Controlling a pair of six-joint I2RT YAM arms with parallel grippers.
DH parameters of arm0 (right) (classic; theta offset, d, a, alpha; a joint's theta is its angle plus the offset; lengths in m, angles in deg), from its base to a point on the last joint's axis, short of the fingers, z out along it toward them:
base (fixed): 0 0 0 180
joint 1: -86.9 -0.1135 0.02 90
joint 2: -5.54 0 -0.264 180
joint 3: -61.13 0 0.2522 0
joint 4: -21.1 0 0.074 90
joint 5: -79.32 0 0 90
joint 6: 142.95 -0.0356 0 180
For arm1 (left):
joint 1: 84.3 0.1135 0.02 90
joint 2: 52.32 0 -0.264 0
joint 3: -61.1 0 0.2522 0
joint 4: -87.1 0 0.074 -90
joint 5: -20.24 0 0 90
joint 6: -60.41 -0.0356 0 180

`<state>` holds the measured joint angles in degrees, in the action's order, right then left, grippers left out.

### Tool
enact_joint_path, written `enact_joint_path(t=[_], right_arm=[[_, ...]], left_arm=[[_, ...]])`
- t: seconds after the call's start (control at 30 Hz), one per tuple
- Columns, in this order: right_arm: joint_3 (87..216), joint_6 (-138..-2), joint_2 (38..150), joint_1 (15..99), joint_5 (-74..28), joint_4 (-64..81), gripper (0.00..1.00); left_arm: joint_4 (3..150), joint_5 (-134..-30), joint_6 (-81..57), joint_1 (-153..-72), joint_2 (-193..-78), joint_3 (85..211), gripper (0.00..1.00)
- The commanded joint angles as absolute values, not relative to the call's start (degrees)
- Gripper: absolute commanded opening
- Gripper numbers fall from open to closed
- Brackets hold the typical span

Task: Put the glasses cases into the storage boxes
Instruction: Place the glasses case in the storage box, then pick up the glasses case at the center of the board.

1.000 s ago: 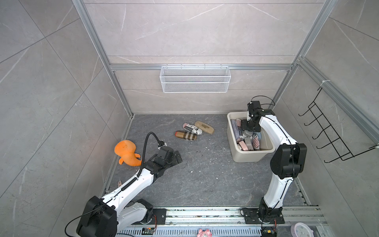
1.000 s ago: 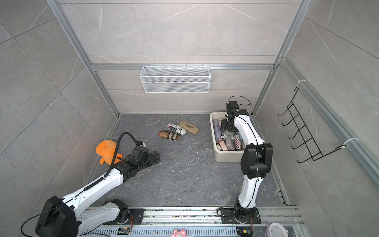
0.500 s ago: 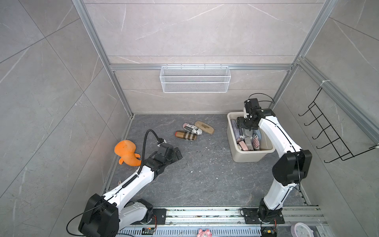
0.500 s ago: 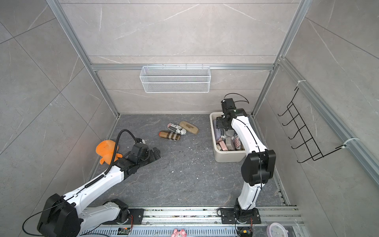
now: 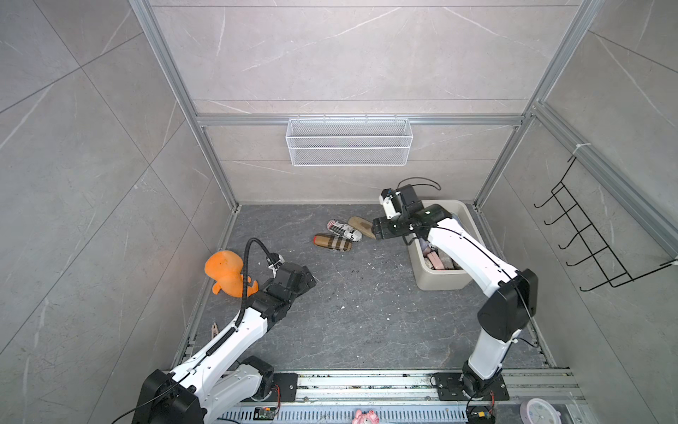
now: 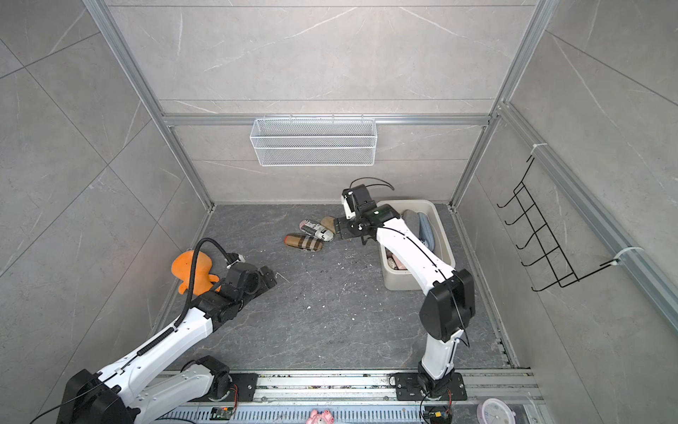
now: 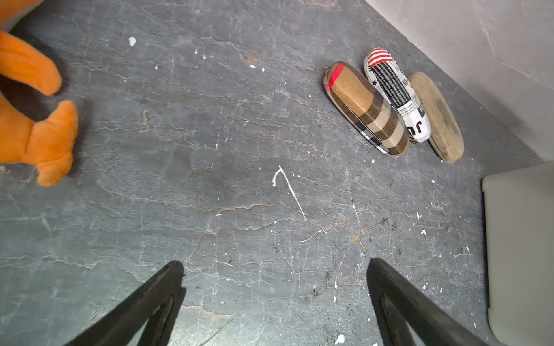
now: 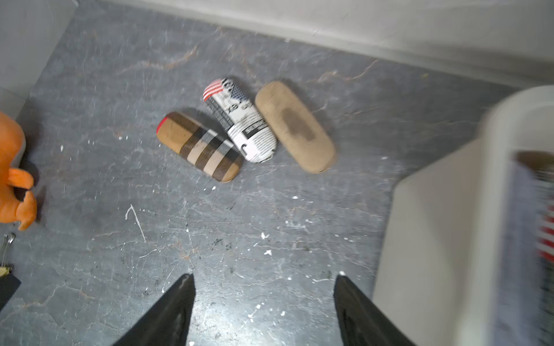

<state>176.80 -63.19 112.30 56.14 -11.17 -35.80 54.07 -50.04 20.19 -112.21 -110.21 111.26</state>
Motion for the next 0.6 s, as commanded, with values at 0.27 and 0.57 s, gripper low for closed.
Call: enact_joint_path(t=[0.27,0.57], right_arm=[[197.37,-58.31,137.51,50.38,-10.33,-31.42,0.9],[249.12,-55.99,169.95,49.85,-19.0,-54.48,0.89]], left_arm=[[54.2,-63.23,18.54,-107.85,-116.16,112.72,0.98],[54.71,-67.41,17.03,-107.77,-116.07,113.08,0.98]])
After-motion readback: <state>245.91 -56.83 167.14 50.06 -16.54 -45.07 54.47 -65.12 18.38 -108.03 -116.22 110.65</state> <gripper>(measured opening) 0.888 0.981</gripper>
